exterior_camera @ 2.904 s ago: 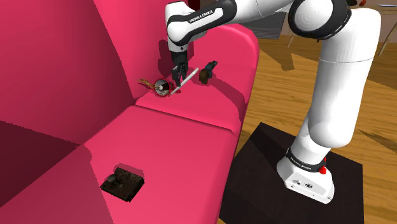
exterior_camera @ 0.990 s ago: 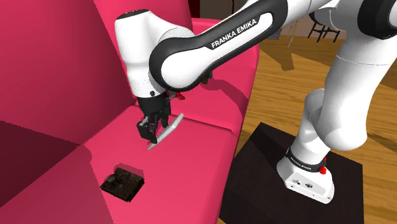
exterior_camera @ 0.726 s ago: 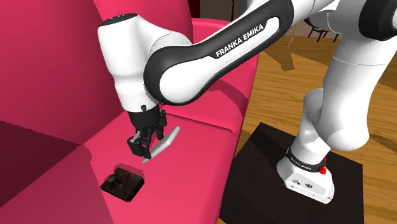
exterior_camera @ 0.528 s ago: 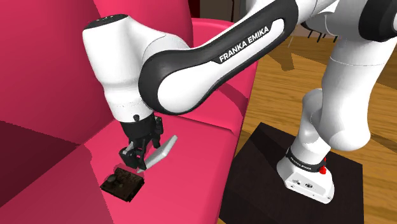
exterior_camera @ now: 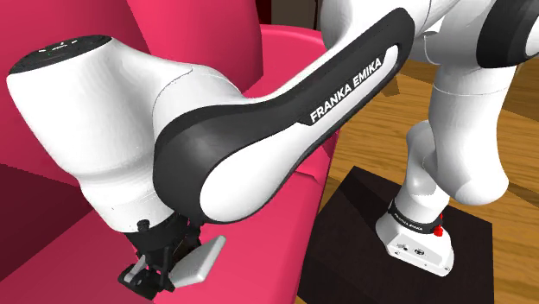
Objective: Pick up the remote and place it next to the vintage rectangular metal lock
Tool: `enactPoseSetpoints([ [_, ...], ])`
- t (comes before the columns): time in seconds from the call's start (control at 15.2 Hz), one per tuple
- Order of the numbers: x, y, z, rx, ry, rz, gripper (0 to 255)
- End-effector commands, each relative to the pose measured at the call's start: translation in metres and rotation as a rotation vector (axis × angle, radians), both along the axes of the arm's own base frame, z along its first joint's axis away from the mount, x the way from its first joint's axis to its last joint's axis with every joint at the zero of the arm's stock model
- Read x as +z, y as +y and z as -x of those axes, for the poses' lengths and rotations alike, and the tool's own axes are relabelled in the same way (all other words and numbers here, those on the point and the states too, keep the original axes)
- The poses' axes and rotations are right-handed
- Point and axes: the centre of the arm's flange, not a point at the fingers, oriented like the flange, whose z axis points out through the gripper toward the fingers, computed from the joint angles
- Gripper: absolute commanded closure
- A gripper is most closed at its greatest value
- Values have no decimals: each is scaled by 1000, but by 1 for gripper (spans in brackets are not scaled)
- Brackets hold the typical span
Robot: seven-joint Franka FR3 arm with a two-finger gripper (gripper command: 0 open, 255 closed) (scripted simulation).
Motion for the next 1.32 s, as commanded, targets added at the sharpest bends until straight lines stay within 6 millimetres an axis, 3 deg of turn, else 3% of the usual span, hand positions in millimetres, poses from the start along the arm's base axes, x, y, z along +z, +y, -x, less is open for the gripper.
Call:
enactPoseSetpoints([
  [0.0, -6, 10, 7, -2, 0, 0, 255],
  [1.25, -105, 10, 7, -2, 0, 0, 255],
])
